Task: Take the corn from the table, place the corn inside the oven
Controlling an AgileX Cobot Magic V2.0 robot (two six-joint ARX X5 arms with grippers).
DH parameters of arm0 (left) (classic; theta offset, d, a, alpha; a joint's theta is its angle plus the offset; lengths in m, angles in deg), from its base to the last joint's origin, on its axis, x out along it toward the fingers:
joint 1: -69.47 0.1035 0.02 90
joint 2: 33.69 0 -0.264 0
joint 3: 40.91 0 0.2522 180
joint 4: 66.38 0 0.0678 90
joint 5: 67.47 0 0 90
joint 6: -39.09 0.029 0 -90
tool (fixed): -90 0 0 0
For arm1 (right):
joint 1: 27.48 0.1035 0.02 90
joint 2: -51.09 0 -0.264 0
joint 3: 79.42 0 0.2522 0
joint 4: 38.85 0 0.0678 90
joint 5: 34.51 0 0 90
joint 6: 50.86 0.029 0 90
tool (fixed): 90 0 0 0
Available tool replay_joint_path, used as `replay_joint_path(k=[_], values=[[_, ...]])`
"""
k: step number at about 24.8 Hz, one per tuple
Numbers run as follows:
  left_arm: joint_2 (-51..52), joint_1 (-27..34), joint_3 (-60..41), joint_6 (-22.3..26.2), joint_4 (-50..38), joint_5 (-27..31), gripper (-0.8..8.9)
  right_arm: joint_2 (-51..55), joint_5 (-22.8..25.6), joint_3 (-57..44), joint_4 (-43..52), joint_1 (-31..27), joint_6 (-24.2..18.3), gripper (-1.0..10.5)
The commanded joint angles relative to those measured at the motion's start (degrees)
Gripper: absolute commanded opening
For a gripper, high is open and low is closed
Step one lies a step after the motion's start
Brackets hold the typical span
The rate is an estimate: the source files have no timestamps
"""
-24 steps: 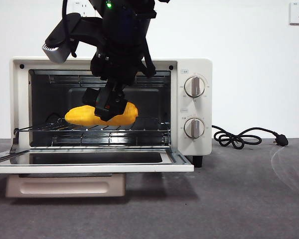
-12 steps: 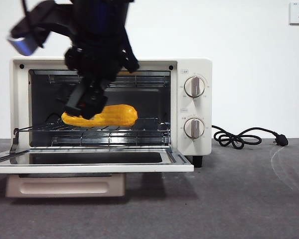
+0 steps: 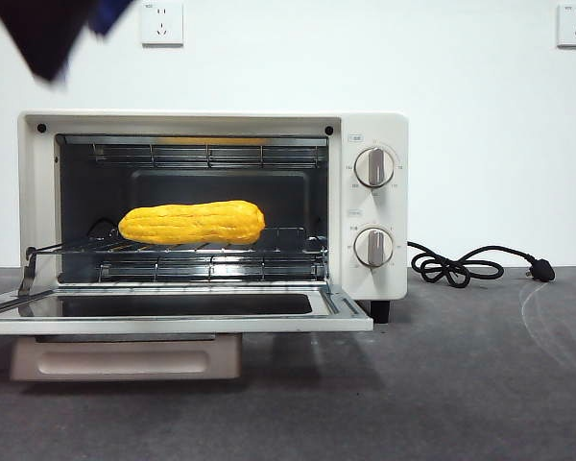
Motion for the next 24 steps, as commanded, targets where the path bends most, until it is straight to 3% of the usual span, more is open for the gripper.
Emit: replay_joint_path(k=[1, 3, 5, 8, 12, 18, 24], values=[[-1.66, -0.07, -0.48, 4.07, -2.78, 1.03, -0.08, 3.67, 0.24, 0.2, -7.87, 3.41, 10.78, 1.3], [-3.43, -0.07, -0.48, 4.81, -4.22, 1.16, -0.08, 7.13, 0.22, 0.2, -15.54, 6.16, 16.94, 0.9], [-4.87, 0.0, -0.5, 4.9, -4.44, 0.96, -0.08, 9.49, 0.22, 0.2, -20.28, 7.69, 20.55, 0.8], [-7.04, 0.04, -0.81, 4.92, -4.39, -0.24, -0.08, 12.74, 0.2, 0.2, -26.71, 9.18, 24.85, -0.1], [-9.55, 0.35, -2.45, 5.31, -4.66, -4.42, -0.08, 17.29, -1.53, 0.2, -33.73, 9.38, 30.12, -0.1], [-10.23, 4.83, -10.56, 5.25, -8.9, -12.55, -0.08, 24.9, -11.69, 0.2, -37.79, 7.26, 31.87, -0.1], [-9.14, 15.06, -21.49, 4.98, -11.82, -24.72, -0.08, 31.08, -28.11, 0.2, -36.74, -0.17, 30.71, -0.1]])
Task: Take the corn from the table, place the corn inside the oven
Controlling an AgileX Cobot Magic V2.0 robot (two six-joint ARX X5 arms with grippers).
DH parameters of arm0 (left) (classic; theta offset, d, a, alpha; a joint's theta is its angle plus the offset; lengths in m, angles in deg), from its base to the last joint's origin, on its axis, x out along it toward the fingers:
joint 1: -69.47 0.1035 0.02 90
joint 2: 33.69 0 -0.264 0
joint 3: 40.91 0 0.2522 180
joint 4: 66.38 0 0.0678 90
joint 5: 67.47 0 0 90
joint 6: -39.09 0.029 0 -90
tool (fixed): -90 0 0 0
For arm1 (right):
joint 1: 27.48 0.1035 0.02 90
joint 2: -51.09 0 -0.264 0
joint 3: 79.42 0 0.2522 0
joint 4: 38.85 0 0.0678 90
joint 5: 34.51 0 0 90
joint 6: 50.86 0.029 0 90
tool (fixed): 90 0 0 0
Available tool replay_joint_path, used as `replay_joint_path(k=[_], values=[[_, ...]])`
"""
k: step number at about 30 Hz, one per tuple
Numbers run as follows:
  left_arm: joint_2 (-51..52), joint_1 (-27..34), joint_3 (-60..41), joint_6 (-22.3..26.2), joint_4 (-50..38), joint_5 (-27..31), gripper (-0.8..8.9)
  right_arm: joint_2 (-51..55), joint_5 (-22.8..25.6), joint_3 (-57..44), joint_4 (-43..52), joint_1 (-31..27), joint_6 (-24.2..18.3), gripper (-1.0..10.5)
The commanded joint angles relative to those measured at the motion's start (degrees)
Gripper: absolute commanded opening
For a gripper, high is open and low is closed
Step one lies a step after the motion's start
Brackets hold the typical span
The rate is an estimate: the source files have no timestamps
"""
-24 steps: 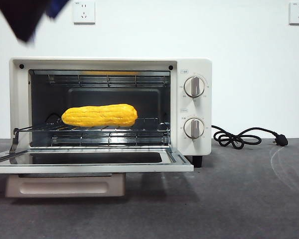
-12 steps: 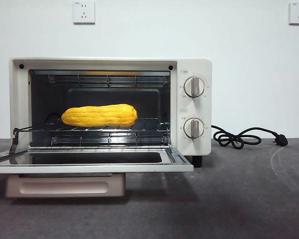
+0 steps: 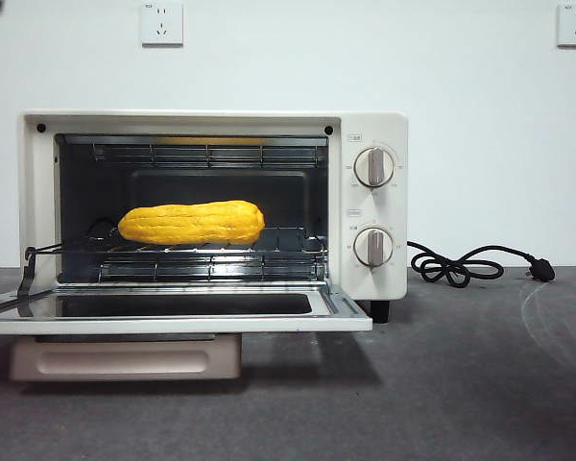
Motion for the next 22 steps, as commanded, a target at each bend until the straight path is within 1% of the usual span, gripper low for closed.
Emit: replay_joint_path(k=[1, 6, 7, 9, 10, 11, 14, 17, 18, 20, 22], values=[[1.07, 5.68, -5.22, 0.11, -1.79, -6.82, -0.08, 1.62, -8.46, 0.17, 1.55, -4.31, -0.66, -0.1], [3.87, 17.42, -13.46, -0.7, -6.38, -21.31, -0.08, 2.23, -20.92, 0.17, 3.1, -13.38, -3.69, -0.1], [4.35, 19.76, -14.64, -0.7, -7.02, -23.34, -0.08, 2.12, -22.8, 0.15, 3.08, -15.26, -4.48, -0.1], [5.18, 25.33, -16.85, -0.68, -7.72, -27.65, -0.08, 1.29, -28.02, 0.15, 2.99, -19.54, -6.64, -0.1], [5.35, 27.71, -17.57, -0.61, -7.78, -29.81, -0.08, 0.87, -31.26, 0.15, 2.67, -21.31, -7.85, -0.1], [5.38, 30.97, -18.23, -0.17, -7.74, -33.07, -0.08, 0.11, -36.13, 0.15, 2.36, -23.54, -9.33, -0.1], [4.79, 39.34, -18.93, 0.2, -7.74, -41.64, -0.08, -1.51, -45.99, 0.15, 2.38, -29.14, -12.15, -0.1], [2.99, 47.52, -18.93, 0.52, -8.46, -48.76, -0.08, -3.5, -50.29, 0.15, 2.49, -33.73, -14.03, -0.1], [2.27, 49.64, -18.93, 0.46, -8.61, -49.99, -0.08, -4.22, -50.95, 0.15, 2.47, -34.91, -14.23, -0.1], [0.07, 53.13, -18.93, 0.11, -9.49, -50.49, -0.08, -5.73, -51.93, 0.15, 2.47, -37.86, -14.51, -0.1], [-2.4, 54.77, -18.93, 0.11, -10.58, -50.27, -0.08, -7.02, -52.43, 0.15, 2.45, -40.37, -15.04, -0.1]])
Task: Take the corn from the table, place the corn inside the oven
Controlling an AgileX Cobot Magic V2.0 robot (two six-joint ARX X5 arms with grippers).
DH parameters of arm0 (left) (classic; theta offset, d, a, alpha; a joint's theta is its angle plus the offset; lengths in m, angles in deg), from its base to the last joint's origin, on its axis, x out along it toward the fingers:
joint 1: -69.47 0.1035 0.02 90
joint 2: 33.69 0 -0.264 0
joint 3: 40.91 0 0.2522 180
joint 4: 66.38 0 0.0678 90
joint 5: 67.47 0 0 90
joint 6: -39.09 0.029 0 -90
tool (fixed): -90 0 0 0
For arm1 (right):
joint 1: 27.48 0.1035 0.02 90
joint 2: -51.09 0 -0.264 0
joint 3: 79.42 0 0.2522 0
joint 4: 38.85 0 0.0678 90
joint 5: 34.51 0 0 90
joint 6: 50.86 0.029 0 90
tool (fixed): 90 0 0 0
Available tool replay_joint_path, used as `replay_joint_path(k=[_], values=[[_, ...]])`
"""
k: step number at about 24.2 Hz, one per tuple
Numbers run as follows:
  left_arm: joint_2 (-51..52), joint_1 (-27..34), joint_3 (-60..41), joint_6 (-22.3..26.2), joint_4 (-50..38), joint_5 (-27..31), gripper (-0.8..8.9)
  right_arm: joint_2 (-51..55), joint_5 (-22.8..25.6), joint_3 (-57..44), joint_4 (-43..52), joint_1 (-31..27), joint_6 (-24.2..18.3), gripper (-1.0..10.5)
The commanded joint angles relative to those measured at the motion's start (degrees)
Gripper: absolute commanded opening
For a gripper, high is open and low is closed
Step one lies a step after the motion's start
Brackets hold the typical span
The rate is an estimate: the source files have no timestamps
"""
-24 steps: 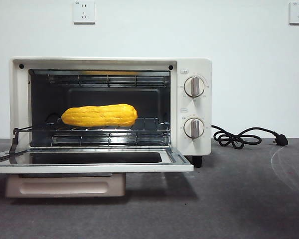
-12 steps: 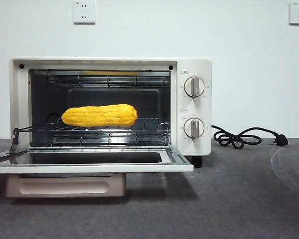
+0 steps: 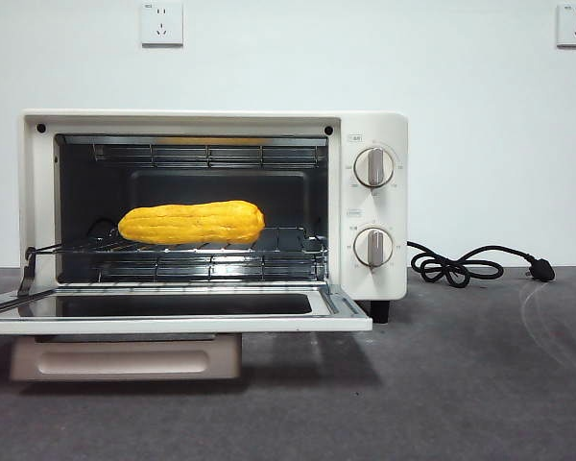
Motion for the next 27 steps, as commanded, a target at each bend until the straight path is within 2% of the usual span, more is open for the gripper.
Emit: replay_joint_path(k=[1, 4, 9, 12, 17, 20, 27], values=[[-3.96, 2.08, -0.26, 0.39, -1.68, -0.55, -0.08, -2.21, -1.11, 0.07, 0.22, -3.67, -1.86, -0.1], [-11.06, 2.73, -0.26, 0.42, -3.02, -0.17, -0.08, -4.59, -3.1, 0.07, -0.42, -7.04, -2.69, -0.1], [-25.0, 2.73, -0.26, 0.5, -5.29, -0.11, -0.08, -6.27, -3.13, 0.07, -1.57, -11.67, -4.13, -0.1], [-30.29, 2.51, -0.26, 0.48, -6.23, 3.5, -0.08, -6.27, -3.1, 0.07, -1.64, -13.57, -4.15, -0.1], [-32.68, 0.35, -0.26, -0.24, -8.02, 9.57, -0.08, -6.27, -3.08, 0.07, -1.11, -16.72, -4.17, -0.1], [-32.74, -2.36, -0.26, -1.2, -8.98, 15.72, -0.08, -6.27, -3.04, 0.07, -0.96, -17.49, -4.15, -0.1], [-36.94, -7.56, -0.26, -1.46, -11.23, 15.67, -0.09, -6.27, -3.06, 0.07, -1.2, -17.49, -4.15, -0.1]])
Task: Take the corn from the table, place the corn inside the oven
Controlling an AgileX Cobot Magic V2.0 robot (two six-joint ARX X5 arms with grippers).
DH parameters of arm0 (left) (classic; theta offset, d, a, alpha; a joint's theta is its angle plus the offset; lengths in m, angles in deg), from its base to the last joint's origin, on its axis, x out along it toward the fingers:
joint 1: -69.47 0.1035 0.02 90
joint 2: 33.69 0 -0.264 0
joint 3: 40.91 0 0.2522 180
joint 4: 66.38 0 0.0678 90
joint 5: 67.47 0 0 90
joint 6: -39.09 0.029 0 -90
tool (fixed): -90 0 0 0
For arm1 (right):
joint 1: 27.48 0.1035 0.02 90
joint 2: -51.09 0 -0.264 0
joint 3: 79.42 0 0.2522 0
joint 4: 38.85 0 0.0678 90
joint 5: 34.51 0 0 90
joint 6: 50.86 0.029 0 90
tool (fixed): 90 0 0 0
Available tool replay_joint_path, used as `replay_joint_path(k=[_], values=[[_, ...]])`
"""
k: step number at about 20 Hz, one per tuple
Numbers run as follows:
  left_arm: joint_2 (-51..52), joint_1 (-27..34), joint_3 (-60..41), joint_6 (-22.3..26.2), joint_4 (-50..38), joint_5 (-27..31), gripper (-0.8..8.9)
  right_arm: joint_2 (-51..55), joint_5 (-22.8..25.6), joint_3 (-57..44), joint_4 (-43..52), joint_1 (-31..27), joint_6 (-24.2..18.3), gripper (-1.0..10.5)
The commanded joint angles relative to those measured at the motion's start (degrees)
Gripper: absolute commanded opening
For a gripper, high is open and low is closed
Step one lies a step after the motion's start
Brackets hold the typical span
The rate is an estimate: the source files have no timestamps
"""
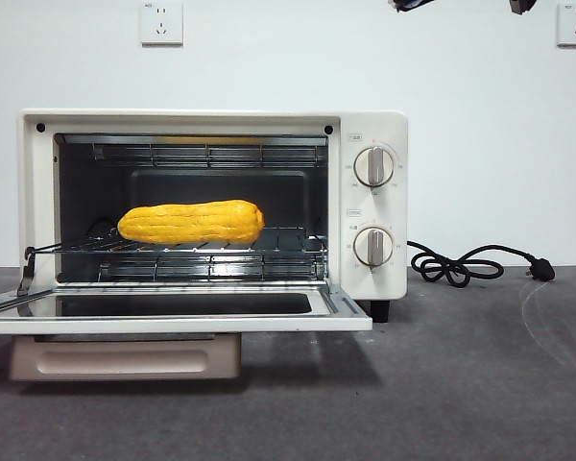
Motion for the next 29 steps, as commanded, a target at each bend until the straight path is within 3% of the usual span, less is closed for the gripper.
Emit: replay_joint_path(k=[1, 9, 22, 29], values=[[-2.51, -0.7, -0.26, -0.22, -0.46, -1.18, -0.09, -0.26, -0.33, 0.07, 0.13, -0.04, -0.7, -0.1], [-9.97, -0.57, -0.26, 3.39, -0.83, -14.56, -0.09, -0.26, -0.33, 0.07, -0.04, -0.04, -1.05, -0.1], [-9.92, 5.03, 0.22, 2.49, -2.1, -34.64, -0.08, -0.26, -0.33, 0.07, -0.11, -0.04, -1.05, -0.1], [-7.67, 5.03, 3.52, -0.15, -1.66, -37.73, -0.08, -0.26, -0.33, 0.07, 0.22, -0.04, -1.07, -0.1]])
